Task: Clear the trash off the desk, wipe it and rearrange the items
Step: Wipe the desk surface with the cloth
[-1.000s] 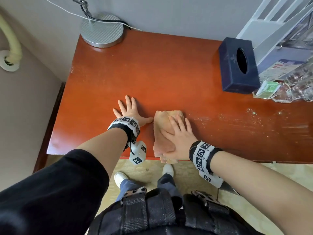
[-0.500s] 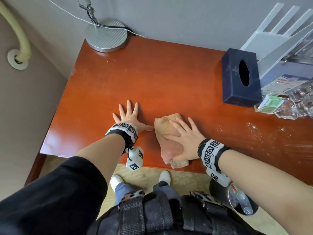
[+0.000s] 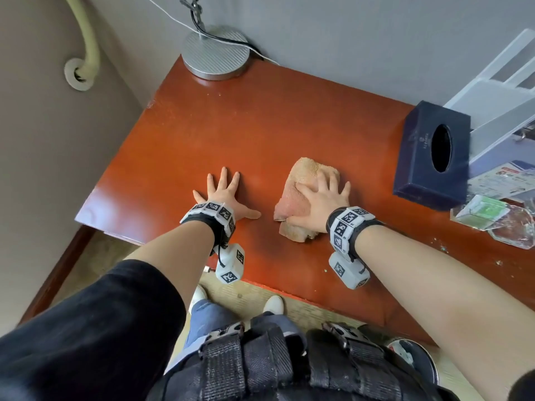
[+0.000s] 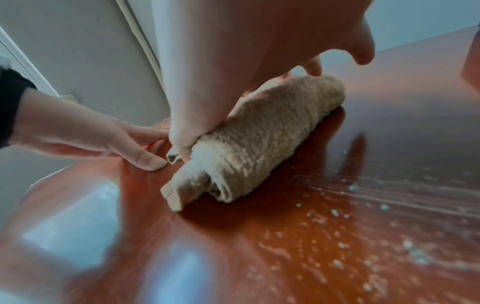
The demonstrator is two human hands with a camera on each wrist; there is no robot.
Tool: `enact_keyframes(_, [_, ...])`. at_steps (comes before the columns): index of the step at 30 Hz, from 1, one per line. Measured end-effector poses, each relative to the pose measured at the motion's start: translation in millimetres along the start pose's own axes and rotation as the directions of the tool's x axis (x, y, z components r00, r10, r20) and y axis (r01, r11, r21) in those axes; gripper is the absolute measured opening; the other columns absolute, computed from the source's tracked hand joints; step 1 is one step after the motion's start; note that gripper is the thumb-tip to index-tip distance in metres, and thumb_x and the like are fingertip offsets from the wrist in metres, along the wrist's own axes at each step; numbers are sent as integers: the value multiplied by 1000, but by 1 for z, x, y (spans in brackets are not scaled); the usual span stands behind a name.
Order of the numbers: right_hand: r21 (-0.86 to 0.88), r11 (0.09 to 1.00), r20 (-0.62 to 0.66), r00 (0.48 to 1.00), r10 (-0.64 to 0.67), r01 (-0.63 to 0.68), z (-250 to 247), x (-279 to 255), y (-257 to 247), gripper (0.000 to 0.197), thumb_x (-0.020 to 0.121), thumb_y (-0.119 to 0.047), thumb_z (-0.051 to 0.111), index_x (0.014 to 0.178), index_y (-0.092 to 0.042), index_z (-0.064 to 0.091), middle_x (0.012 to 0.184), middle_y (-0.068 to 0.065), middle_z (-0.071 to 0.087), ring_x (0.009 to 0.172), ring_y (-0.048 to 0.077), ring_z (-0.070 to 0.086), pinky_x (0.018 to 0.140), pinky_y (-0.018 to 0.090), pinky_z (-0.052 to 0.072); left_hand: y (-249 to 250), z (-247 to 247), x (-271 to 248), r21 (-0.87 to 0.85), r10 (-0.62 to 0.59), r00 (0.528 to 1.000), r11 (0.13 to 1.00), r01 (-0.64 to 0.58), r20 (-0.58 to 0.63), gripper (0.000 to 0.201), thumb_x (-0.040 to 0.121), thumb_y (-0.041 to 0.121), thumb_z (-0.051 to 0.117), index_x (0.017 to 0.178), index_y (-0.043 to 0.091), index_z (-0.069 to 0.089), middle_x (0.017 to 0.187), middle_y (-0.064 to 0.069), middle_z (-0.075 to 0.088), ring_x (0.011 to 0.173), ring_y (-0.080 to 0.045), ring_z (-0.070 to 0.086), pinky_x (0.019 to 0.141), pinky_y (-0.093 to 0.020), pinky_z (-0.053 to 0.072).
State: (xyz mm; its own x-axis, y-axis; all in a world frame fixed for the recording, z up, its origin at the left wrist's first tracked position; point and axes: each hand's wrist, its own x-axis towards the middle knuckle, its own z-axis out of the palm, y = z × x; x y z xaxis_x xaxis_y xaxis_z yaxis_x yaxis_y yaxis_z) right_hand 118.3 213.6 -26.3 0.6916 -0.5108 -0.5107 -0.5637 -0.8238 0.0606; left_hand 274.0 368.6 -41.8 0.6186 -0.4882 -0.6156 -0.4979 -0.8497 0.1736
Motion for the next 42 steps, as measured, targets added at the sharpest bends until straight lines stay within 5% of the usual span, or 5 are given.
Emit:
enact_keyframes(11, [32,977,12,977,211,-211,10,-23,-28,95,71,-85,35,148,-34,14,154,27,0,138,53,2,110,66,8,5,-1,-8,-38,-4,999,999,5,37,112,71,62,67,149,34,-8,155,12,-22,144,-27,-20,111,-65,0])
enact_keyframes(16, [41,965,27,966,256,-257,23,-48,-49,96,72,-83,37,149,-31,13,152,29,3,137,53,8,109,64,10,11,1,-6,-12,191,982,982,-190,15,96,83,44,66,149,36,-3,157,15,-15,145,-22,-15,110,-67,2])
enact_keyframes(19, [43,969,81,968,238,-242,33,-66,-62,98,73,-83,37,150,-30,7,153,27,-3,137,53,2,110,64,7,7,-1,-2,63,238,969,968,-242,66,89,86,48,60,149,36,-1,157,13,-12,145,-22,-16,111,-65,0])
enact_keyframes(32, [-89,994,64,997,-50,55,59,-109,-52,94,75,-82,38,150,-37,4,155,21,-18,141,44,-18,111,63,-8,23,5,7,158,227,973,960,-230,42,103,71,82,43,148,39,-10,154,9,-27,141,-33,-27,107,-69,-9])
enact_keyframes(42, [-298,896,122,944,-305,328,50,-95,7,89,70,-76,42,147,-46,10,156,13,-21,143,35,-21,109,65,-9,55,-1,17,77,128,992,989,-129,9,116,62,83,54,148,39,-9,154,-1,-27,139,-42,-26,108,-67,-9])
